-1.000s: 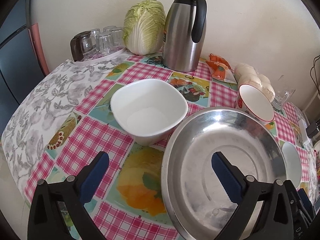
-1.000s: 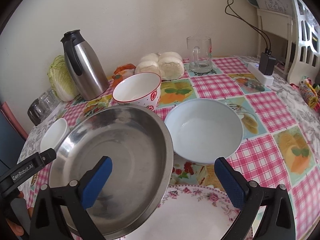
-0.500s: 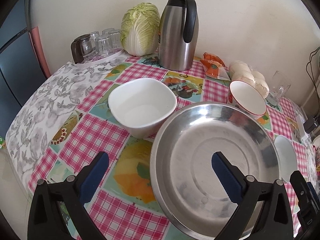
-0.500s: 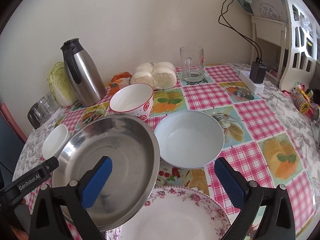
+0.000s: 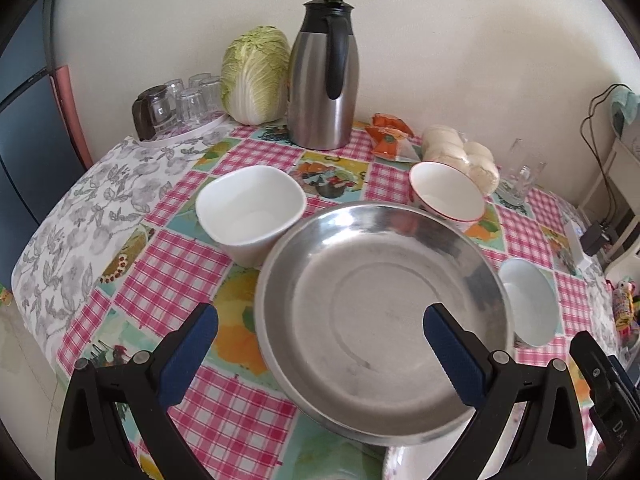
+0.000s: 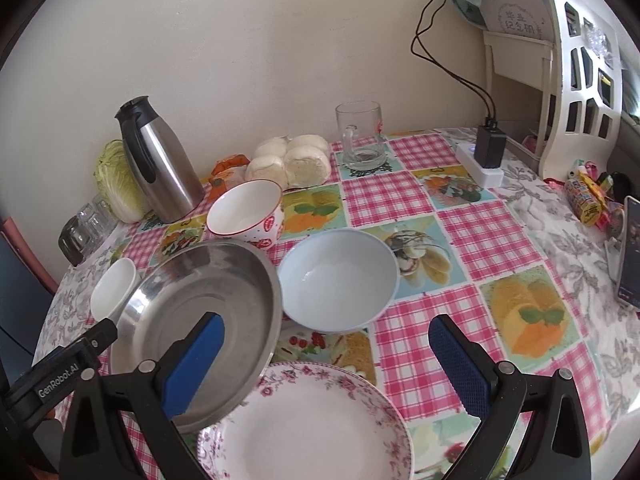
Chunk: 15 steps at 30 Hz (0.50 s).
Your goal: Organize plates and bowls
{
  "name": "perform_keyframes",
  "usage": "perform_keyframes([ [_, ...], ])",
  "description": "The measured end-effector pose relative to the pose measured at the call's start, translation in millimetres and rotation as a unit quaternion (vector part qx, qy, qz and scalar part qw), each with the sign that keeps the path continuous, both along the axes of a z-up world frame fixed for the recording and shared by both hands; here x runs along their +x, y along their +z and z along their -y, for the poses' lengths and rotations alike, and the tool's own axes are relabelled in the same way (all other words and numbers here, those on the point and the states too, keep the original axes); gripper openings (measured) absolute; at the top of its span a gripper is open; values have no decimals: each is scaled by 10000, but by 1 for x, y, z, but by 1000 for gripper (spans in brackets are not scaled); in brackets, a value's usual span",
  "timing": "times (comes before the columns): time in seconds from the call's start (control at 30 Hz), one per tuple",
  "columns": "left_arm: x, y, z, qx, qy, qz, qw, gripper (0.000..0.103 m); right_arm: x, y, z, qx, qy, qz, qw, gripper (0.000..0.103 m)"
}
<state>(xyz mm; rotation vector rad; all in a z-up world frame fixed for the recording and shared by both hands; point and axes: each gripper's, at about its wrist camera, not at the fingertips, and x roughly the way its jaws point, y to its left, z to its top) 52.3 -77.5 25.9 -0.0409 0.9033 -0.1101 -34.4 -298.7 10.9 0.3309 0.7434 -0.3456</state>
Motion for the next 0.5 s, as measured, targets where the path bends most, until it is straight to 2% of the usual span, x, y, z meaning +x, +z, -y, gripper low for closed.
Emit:
perform_keyframes([
  [0.2,-13,5,9,-139,-218,-251,9993,102,-18,10,11,-38,-98,-30,9999,103],
  [0.5,-33,6,12,-631,-291,-528,9962,102,-42,7,21,-105,-163,-242,9995,103],
])
